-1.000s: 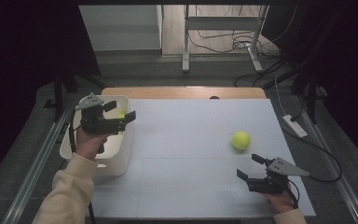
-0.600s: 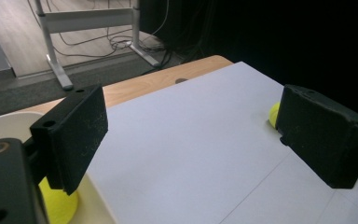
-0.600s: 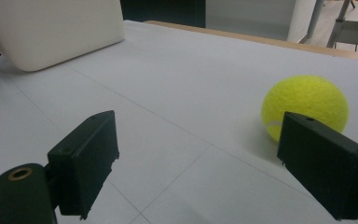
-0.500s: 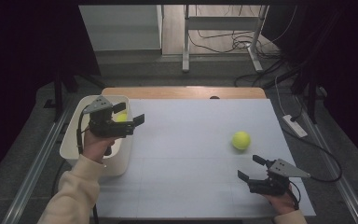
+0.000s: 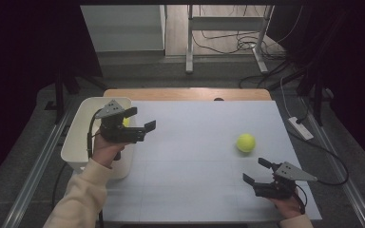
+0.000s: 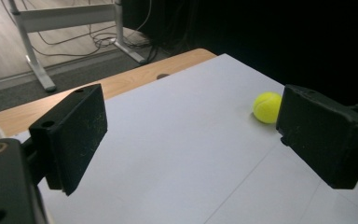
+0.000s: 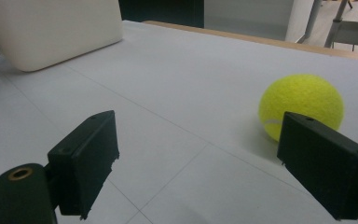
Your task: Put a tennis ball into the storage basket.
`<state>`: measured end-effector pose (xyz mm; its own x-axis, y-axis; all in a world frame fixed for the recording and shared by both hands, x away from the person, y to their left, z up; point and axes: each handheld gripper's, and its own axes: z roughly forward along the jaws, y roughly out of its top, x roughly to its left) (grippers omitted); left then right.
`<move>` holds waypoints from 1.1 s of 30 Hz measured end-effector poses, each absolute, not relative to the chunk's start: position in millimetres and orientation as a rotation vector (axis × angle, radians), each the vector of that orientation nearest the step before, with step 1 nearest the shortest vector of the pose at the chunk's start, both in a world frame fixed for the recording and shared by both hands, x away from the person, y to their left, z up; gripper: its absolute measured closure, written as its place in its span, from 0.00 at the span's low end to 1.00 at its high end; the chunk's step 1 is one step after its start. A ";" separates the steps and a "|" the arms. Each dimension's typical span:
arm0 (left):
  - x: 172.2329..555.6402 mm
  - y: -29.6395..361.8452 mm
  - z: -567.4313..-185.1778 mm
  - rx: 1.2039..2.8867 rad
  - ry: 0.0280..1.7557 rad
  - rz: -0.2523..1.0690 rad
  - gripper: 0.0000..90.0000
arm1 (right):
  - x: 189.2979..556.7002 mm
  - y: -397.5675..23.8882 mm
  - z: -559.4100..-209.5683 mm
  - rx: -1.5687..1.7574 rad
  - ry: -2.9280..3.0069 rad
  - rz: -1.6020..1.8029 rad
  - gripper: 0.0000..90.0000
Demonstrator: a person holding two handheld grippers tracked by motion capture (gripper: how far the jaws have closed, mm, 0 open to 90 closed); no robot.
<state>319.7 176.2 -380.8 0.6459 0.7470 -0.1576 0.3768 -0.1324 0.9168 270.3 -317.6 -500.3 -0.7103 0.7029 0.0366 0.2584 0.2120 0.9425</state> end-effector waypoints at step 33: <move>329.6 119.6 -389.2 1.824 0.829 0.319 0.11 | 270.5 -317.2 -499.2 0.888 2.084 1.520 0.14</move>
